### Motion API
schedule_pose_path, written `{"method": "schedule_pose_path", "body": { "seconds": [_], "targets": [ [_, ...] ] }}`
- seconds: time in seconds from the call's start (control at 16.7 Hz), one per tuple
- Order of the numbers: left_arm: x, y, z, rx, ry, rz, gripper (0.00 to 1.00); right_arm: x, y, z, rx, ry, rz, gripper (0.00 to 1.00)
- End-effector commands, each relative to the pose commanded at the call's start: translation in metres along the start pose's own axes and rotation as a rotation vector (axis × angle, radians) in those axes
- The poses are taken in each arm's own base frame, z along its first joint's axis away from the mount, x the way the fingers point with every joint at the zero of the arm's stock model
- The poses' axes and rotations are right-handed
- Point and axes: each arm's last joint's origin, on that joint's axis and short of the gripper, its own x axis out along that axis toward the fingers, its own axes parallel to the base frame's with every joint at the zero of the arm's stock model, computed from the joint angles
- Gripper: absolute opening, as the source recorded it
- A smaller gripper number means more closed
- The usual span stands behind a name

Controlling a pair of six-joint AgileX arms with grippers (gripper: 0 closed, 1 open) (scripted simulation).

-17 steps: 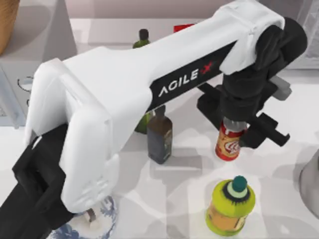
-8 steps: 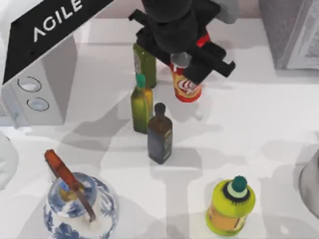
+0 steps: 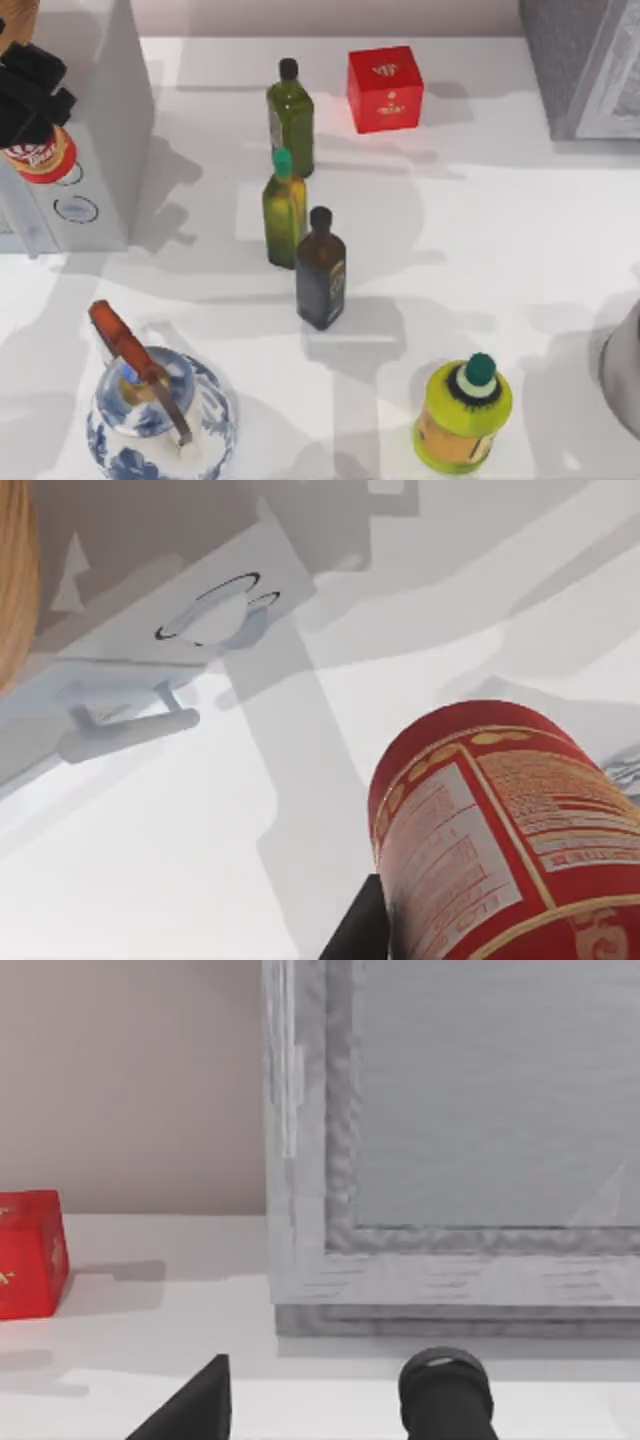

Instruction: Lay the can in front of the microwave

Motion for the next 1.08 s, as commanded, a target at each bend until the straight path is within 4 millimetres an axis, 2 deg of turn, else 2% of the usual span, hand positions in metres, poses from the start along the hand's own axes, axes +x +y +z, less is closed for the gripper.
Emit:
{"method": "schedule_pose_path", "body": {
  "seconds": [0.12, 0.24, 0.48, 0.66, 0.84, 1.08],
  "targets": [
    [0.0, 0.026, -0.042, -0.079, 0.035, 0.044, 0.0, 0.0, 0.0, 0.0, 0.0, 0.0, 0.0, 1.0],
    [0.01, 0.048, -0.079, -0.167, 0.079, 0.076, 0.0, 0.0, 0.0, 0.0, 0.0, 0.0, 0.0, 1.0],
    [0.051, 0.092, -0.142, -0.353, 0.171, 0.095, 0.0, 0.0, 0.0, 0.0, 0.0, 0.0, 0.0, 1.0],
    [0.085, 0.116, -0.183, -0.47, 0.218, 0.082, 0.0, 0.0, 0.0, 0.0, 0.0, 0.0, 0.0, 1.0],
    [0.107, 0.129, -0.21, -0.543, 0.24, 0.067, 0.0, 0.0, 0.0, 0.0, 0.0, 0.0, 0.0, 1.0],
    [0.111, 0.13, -0.214, -0.553, 0.243, 0.064, 0.0, 0.0, 0.0, 0.0, 0.0, 0.0, 0.0, 1.0]
  ]
}}
